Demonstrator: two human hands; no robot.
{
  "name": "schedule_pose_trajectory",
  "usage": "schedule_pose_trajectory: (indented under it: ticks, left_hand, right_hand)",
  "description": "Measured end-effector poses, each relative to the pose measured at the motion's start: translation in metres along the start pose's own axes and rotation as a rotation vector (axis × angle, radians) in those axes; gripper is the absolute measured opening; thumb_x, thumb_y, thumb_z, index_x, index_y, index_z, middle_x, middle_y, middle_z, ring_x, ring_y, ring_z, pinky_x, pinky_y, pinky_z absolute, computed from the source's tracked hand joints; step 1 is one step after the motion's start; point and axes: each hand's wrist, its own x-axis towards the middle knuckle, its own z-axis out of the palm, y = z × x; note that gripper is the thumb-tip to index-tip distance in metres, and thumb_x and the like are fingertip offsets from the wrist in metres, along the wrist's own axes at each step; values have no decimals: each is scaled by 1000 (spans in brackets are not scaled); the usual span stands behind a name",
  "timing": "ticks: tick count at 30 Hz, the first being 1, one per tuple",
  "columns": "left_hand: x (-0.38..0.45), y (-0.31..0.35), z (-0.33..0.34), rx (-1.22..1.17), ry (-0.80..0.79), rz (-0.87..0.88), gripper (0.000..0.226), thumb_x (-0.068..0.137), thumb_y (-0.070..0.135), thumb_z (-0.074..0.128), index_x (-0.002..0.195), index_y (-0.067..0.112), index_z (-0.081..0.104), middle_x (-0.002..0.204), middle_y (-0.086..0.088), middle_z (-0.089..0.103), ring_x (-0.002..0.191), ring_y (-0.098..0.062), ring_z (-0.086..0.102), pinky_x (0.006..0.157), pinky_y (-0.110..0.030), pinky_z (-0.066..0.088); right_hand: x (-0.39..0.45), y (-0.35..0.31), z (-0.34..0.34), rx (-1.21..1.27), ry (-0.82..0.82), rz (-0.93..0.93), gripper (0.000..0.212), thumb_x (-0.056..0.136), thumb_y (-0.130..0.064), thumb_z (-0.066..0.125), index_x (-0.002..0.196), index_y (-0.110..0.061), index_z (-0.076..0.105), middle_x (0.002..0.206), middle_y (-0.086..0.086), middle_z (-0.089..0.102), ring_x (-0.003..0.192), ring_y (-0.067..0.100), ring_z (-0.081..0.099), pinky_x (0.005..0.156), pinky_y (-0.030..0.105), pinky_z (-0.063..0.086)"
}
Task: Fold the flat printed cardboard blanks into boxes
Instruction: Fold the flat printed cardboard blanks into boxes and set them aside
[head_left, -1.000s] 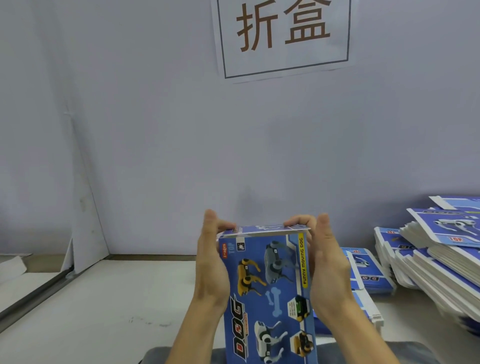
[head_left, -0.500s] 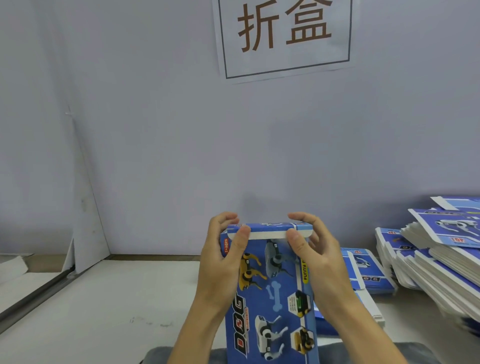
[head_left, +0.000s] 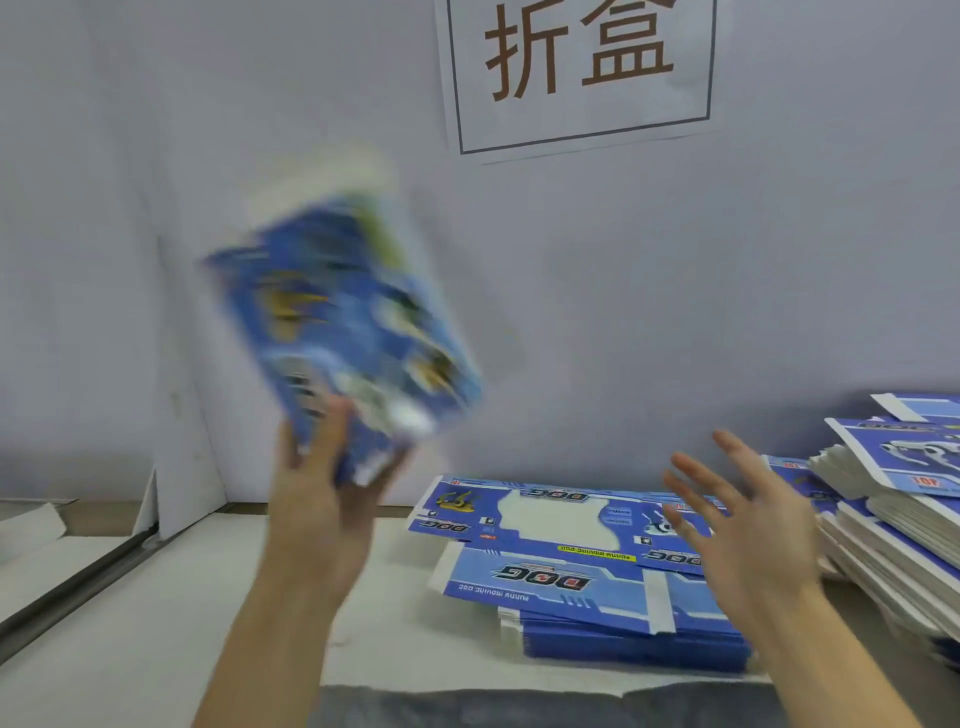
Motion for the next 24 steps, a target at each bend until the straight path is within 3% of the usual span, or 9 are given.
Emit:
schedule_pose_trajectory:
  ticks: [2, 3, 6, 8, 11, 14, 17, 21, 24]
  left_hand:
    - [6, 13, -8, -112, 172, 2, 63, 72, 53, 67, 125, 23, 52, 147, -4, 47, 144, -27, 38, 94, -40, 51]
    - [6, 16, -11, -99, 213, -29, 60, 75, 54, 64, 126, 24, 51, 154, -5, 39, 148, -27, 31, 98, -41, 48]
    - [3, 3, -10, -13, 234, -139, 24, 99, 36, 58, 118, 23, 61, 143, -10, 48, 139, -29, 43, 96, -44, 48]
    - [0, -16, 0, 137, 193, -196, 12, 101, 24, 55, 108, 20, 64, 127, -10, 58, 124, -30, 55, 89, -44, 53]
    - [-6, -40, 16, 384, 81, -281, 15, 99, 13, 59, 113, 15, 65, 111, -11, 66, 98, -29, 70, 74, -40, 60]
    - [-13, -52, 27, 579, -11, -329, 18, 99, 15, 59, 116, 19, 64, 112, -10, 68, 95, -25, 73, 61, -30, 61]
    - [-15, -57, 29, 667, -59, -294, 14, 100, 20, 58, 108, 27, 67, 106, -2, 72, 90, -18, 74, 60, -24, 56]
    - [-14, -55, 26, 708, 50, -41, 22, 102, 15, 54, 101, 29, 71, 101, 5, 75, 92, -5, 70, 70, -22, 56]
    - [-14, -52, 27, 682, 241, 238, 26, 101, 12, 54, 117, 30, 64, 121, 16, 63, 114, -5, 58, 89, -19, 48]
  right_hand:
    - [-2, 5, 6, -553, -130, -20, 28, 102, -29, 53, 128, -37, 58, 134, 7, 60, 114, 26, 59, 93, 42, 46]
    - [-4, 9, 7, -865, -254, -15, 38, 98, -37, 60, 136, -39, 52, 145, 2, 51, 124, 24, 53, 99, 42, 44]
    - [-11, 22, 11, -1561, -604, 231, 91, 80, -60, 73, 154, -44, 23, 166, -9, 9, 152, 24, 17, 119, 49, 25]
    - [-15, 28, 12, -1775, -686, 310, 95, 80, -54, 75, 154, -48, 16, 167, -10, 2, 154, 25, 5, 119, 58, 18]
    - [-17, 26, 12, -1764, -542, 213, 72, 87, -38, 74, 146, -50, 35, 161, -8, 28, 147, 24, 29, 116, 50, 28]
    - [-17, 22, 14, -1732, -520, 175, 57, 91, -34, 71, 140, -48, 47, 153, -6, 40, 137, 23, 42, 108, 35, 40]
    - [-13, 17, 12, -1684, -559, 140, 41, 99, -30, 61, 137, -44, 54, 148, -2, 46, 130, 25, 47, 104, 34, 41]
    - [-8, 9, 14, -1610, -388, -164, 31, 105, -28, 44, 124, -40, 66, 112, -3, 67, 93, 20, 60, 83, 33, 51]
    - [-4, -2, 20, -1581, -139, -542, 24, 103, -31, 47, 104, -31, 71, 88, -1, 72, 69, 25, 49, 62, 35, 43]
